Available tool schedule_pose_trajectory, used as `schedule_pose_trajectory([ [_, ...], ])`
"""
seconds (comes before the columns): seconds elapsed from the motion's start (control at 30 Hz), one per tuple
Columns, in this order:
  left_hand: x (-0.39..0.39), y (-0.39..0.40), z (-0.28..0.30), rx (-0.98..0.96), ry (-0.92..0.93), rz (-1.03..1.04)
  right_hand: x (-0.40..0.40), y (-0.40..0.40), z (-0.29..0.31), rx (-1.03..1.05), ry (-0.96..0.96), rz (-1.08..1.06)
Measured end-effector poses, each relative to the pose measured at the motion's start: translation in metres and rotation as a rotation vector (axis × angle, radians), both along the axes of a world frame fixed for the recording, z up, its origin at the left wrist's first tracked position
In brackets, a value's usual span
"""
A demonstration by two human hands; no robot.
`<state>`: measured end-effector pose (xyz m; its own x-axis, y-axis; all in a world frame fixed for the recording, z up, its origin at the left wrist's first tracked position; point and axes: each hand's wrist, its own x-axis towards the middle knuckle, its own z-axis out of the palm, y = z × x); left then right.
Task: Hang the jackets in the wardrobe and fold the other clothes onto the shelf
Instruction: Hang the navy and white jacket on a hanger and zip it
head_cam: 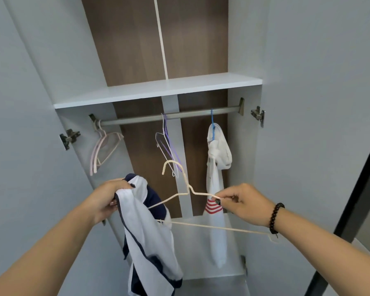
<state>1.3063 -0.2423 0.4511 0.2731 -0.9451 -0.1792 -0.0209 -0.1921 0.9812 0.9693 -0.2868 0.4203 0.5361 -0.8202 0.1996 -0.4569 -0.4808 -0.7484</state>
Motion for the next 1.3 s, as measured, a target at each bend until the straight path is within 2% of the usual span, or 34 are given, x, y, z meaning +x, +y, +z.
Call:
schedule_pose_trajectory([
  [0.13, -0.017, 0.009, 0.012, -0.06, 0.04, -0.14, 0.022, 0.008, -0.013, -0.001, 0.045, 0.064],
  [0.27, -0.017, 0.021, 0.016, -0.073, -0.015, -0.253, 0.038, 0.019, -0.025, -0.023, 0.036, 0.104],
  [0.4, 0.011, 0.02, 0.003, 0.0, -0.398, -0.2, 0.051, 0.027, -0.031, -0.005, -0.153, 0.063],
  [0.47, 0.02, 0.019, -0.009, 0.028, -0.543, -0.243, 0.061, 0.032, -0.037, 0.002, -0.174, 0.062],
  [0.57, 0.03, 0.019, -0.026, 0.045, -0.69, -0.315, 0.073, 0.04, -0.049, 0.01, -0.17, 0.055],
  [0.67, 0.044, 0.016, -0.036, 0.048, -0.728, -0.273, 0.08, 0.043, -0.052, 0.01, -0.141, 0.045],
  [0.73, 0.056, 0.014, -0.036, 0.087, -0.642, -0.202, 0.079, 0.041, -0.047, -0.089, -0.062, 0.035],
  [0.87, 0.081, 0.023, -0.033, 0.168, -0.156, -0.144, 0.072, 0.038, -0.027, -0.525, 0.205, 0.003],
  [0.93, 0.09, 0.032, -0.033, 0.163, -0.034, -0.193, 0.071, 0.034, -0.023, -0.611, 0.257, 0.004],
  [1.13, 0.11, 0.027, -0.018, 0.083, 0.042, -0.333, 0.09, 0.02, -0.017, -0.472, 0.488, -0.05],
  [1.2, 0.111, 0.023, -0.013, 0.063, 0.078, -0.353, 0.098, 0.021, -0.017, -0.476, 0.484, -0.109],
  [1.3, 0.111, 0.019, -0.013, 0.079, 0.081, -0.345, 0.106, 0.025, -0.014, -0.433, 0.373, -0.178],
])
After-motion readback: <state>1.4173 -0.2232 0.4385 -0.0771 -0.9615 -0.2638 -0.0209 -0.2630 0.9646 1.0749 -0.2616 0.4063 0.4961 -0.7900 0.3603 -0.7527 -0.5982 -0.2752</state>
